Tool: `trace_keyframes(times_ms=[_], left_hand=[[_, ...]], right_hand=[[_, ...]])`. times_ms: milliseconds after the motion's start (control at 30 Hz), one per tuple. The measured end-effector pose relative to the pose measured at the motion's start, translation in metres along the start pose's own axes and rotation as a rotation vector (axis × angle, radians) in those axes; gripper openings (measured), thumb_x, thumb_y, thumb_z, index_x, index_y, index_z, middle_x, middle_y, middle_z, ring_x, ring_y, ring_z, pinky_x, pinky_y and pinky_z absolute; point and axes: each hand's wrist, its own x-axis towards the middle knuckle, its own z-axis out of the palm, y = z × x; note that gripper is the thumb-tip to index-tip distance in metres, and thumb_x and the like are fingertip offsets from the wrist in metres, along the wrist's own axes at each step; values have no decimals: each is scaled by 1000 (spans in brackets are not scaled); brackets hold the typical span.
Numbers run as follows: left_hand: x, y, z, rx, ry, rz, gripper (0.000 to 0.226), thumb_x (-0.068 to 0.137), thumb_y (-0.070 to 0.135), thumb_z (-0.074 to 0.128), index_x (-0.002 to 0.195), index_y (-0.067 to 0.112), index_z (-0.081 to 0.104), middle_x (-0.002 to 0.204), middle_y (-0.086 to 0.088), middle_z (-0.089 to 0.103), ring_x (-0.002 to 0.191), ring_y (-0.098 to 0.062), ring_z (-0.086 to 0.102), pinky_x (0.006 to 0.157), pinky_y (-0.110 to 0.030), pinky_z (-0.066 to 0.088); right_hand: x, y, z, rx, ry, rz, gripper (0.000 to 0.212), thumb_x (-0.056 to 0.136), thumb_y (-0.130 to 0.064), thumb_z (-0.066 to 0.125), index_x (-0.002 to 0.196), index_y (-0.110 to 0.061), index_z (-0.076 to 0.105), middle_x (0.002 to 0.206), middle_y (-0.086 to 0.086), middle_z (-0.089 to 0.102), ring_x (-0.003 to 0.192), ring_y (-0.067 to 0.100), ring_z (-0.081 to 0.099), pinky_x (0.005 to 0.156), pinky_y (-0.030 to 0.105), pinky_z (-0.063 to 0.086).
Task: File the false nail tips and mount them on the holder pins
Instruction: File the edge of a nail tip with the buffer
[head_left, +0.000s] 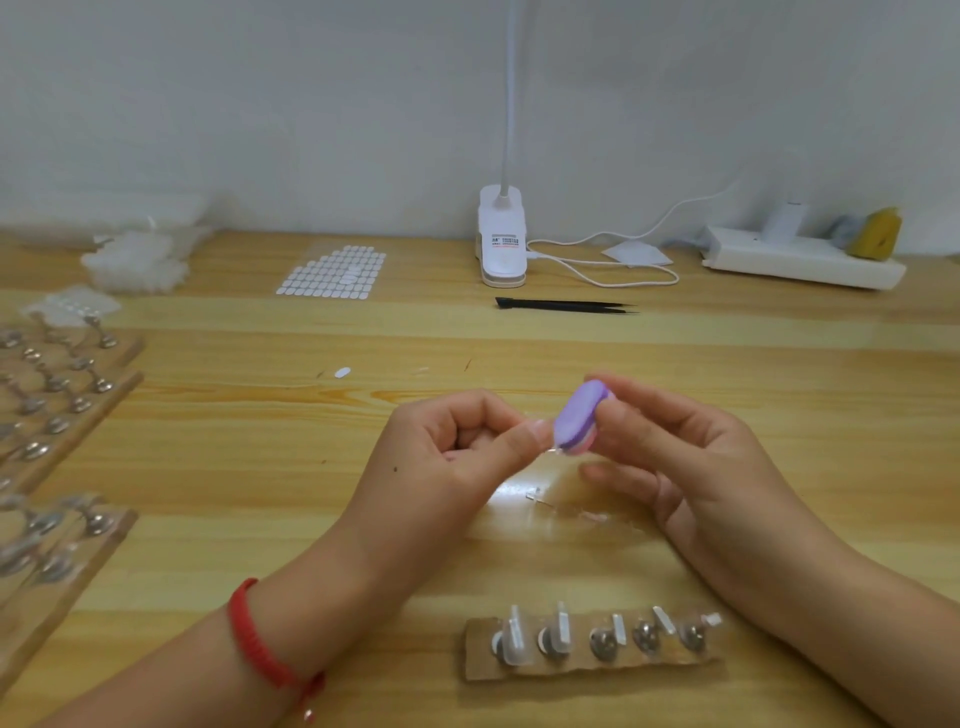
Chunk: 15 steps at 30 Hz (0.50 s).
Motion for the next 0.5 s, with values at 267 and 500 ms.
trace_keyframes(times_ms=[267, 500], left_hand=[[0, -3, 0, 6, -8, 17, 20, 76, 19, 68, 65, 3, 62, 49, 3, 24, 42, -6, 19, 41, -8, 23], [1, -2, -1, 10, 29, 35, 19, 73, 24, 68, 63, 9, 63, 50, -1, 25, 43, -6, 20, 42, -6, 26]], right_hand=[[-1, -2, -1, -32, -22, 8, 49, 54, -38, 88, 98, -21, 78, 90, 9, 76, 74, 17, 73, 61, 20, 56], [-2, 0, 2, -148, -70, 15, 54, 54, -46, 90, 101, -23, 77, 96, 6, 76, 77, 20, 74, 62, 22, 56]])
